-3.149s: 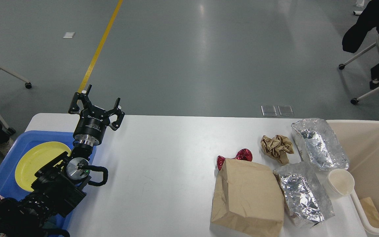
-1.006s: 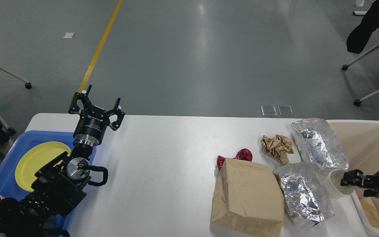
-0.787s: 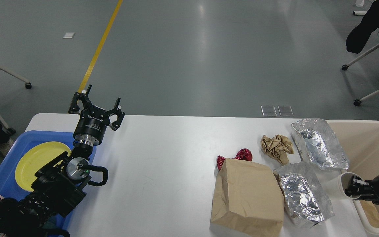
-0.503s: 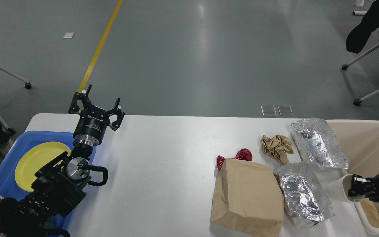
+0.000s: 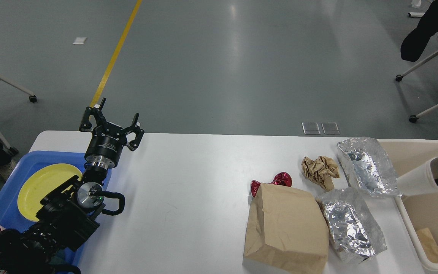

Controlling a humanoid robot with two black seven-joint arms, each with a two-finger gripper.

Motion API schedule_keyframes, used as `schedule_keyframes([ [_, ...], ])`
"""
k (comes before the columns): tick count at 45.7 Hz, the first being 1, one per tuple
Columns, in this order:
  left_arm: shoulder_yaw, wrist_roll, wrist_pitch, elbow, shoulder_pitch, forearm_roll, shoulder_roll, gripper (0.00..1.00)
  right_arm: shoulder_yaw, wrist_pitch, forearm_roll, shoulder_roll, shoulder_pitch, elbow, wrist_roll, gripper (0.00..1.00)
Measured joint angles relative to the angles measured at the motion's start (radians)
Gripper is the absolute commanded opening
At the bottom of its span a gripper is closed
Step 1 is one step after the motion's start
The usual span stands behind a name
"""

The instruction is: Tidy desktop

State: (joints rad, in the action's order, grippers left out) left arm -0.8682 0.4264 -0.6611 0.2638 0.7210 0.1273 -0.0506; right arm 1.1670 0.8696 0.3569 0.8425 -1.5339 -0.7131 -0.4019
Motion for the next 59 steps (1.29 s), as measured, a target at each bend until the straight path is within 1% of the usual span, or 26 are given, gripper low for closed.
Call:
schedule_keyframes([
  [6,0.000,0.000,0.000,0.000,0.000,0.000,0.000,0.97,0.126,0.022,0.003,0.008,-0.154,0.005,0.000,0.00],
  [12,0.000,0.000,0.000,0.000,0.000,0.000,0.000,0.97,0.210,0.025,0.010,0.008,-0.267,0.027,0.000,0.00],
  [20,0.000,0.000,0.000,0.000,0.000,0.000,0.000,0.96,0.234,0.003,0.014,0.009,-0.305,0.110,0.003,0.00],
  [24,0.000,0.000,0.000,0.000,0.000,0.000,0.000,0.96,0.234,-0.034,0.012,0.019,-0.299,0.147,0.003,0.00],
  [28,0.000,0.000,0.000,0.000,0.000,0.000,0.000,0.97,0.234,-0.114,0.001,0.028,-0.278,0.160,0.003,0.00],
  [34,0.000,0.000,0.000,0.000,0.000,0.000,0.000,0.97,0.217,-0.284,-0.008,0.050,-0.202,0.163,0.003,0.00],
  [43,0.000,0.000,0.000,0.000,0.000,0.000,0.000,0.97,0.176,-0.607,-0.118,0.066,-0.007,0.165,0.003,0.00],
  [47,0.000,0.000,0.000,0.000,0.000,0.000,0.000,0.96,0.142,-0.726,-0.169,0.067,0.090,0.165,0.003,0.00],
  [50,0.000,0.000,0.000,0.000,0.000,0.000,0.000,0.97,0.099,-0.784,-0.187,0.067,0.161,0.165,0.003,0.00],
  [53,0.000,0.000,0.000,0.000,0.000,0.000,0.000,0.97,0.045,-0.816,-0.195,0.067,0.229,0.165,0.003,0.00],
  [59,0.000,0.000,0.000,0.000,0.000,0.000,0.000,0.97,-0.068,-0.830,-0.200,0.063,0.358,0.176,0.003,0.00],
])
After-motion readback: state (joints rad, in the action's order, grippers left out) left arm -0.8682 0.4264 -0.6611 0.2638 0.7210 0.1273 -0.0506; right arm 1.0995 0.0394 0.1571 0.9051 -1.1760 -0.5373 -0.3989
